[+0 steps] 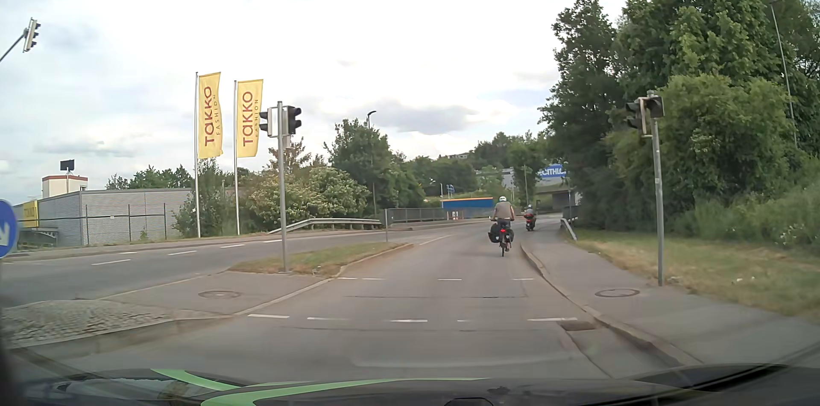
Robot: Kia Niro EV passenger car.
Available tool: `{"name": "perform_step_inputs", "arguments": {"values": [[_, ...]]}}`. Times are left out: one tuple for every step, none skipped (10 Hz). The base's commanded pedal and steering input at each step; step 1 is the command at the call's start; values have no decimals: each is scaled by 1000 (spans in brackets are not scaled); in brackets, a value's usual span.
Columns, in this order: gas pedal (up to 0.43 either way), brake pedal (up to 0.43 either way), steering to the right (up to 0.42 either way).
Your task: Follow the waypoints while adhering to traffic rules and regulations
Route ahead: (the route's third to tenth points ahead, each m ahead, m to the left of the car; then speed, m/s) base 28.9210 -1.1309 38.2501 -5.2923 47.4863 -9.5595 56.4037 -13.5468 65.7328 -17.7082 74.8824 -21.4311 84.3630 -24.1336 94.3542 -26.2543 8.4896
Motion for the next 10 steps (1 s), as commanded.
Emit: {"name": "perform_step_inputs", "arguments": {"values": [[28, 0, 32], [28, 0, 30], [28, 0, 30], [28, 0, 30], [28, 0, 30], [28, 0, 30], [28, 0, 29], [28, 0, 29], [20, 0, 29], [0, 0, 29]]}}
